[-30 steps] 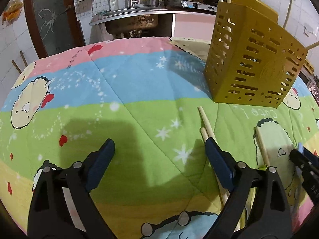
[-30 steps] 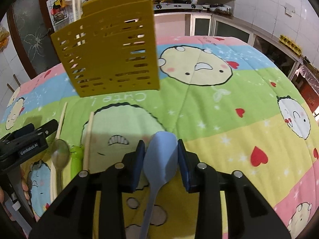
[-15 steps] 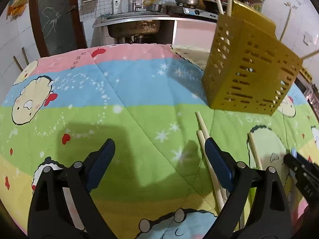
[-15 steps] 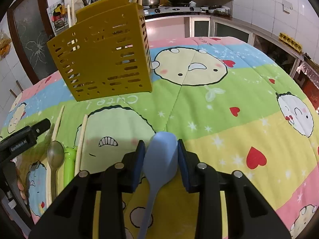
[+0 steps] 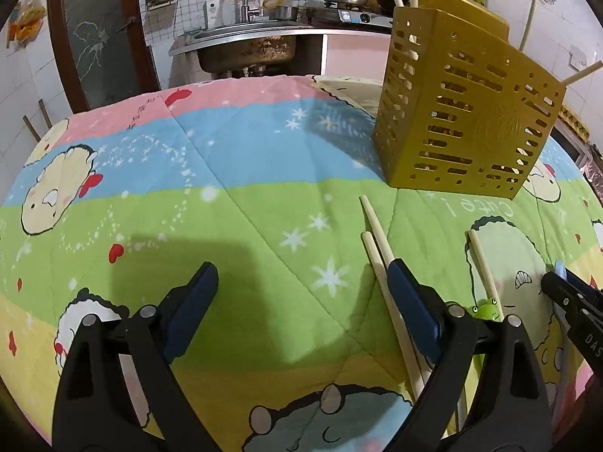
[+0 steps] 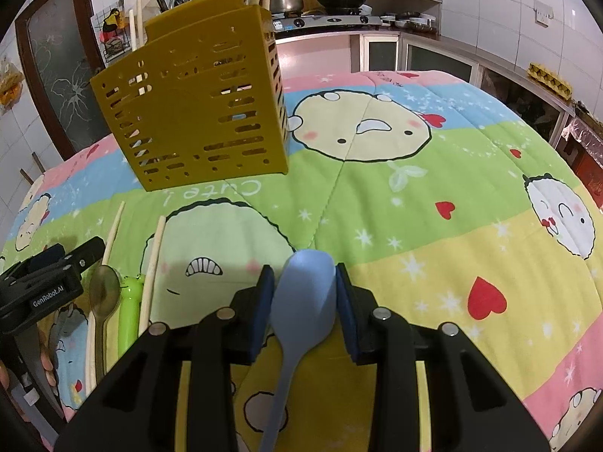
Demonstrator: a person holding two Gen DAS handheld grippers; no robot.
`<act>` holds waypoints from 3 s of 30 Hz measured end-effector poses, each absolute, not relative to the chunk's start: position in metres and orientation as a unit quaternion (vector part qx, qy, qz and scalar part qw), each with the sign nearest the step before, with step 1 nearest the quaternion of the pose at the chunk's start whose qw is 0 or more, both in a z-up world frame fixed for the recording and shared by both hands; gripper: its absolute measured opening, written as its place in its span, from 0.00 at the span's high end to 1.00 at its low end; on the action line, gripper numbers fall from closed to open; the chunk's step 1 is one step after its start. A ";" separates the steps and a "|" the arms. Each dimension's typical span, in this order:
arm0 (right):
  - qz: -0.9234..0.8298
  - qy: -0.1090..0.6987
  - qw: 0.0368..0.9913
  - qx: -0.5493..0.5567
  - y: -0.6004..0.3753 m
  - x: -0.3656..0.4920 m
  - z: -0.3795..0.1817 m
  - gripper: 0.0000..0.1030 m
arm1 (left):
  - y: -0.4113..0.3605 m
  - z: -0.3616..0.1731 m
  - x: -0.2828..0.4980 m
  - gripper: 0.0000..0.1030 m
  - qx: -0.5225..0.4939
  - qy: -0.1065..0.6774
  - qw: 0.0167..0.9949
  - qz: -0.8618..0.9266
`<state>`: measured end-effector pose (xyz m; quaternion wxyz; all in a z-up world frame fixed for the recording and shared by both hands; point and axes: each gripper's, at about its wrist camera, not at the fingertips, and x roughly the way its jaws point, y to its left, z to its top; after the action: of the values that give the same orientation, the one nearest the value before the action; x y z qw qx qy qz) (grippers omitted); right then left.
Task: Organize utensils
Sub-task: 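Close the left tool on a wooden chopstick while the right tool holds the blue spoon, then lift the chopstick in the left tool toward the holder while the right tool carries the spoon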
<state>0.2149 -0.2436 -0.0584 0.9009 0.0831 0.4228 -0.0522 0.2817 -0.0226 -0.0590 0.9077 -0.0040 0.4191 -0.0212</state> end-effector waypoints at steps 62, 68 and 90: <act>-0.046 0.347 0.934 0.077 -0.245 0.217 0.002 0.69 | -0.041 0.025 0.269 0.93 0.014 0.309 0.947 -0.083; -0.042 0.294 0.952 0.075 -0.244 0.209 0.023 0.69 | -0.035 0.058 0.252 0.95 0.008 0.244 0.966 -0.087; -0.051 0.182 0.982 0.018 -0.232 0.167 0.050 0.69 | -0.015 0.074 0.204 0.95 -0.002 0.138 0.987 -0.084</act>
<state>0.1669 -0.2318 0.0499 0.9818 0.0185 0.1821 -0.0513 0.2040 -0.0154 0.0741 0.9868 -0.0019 0.1380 -0.0843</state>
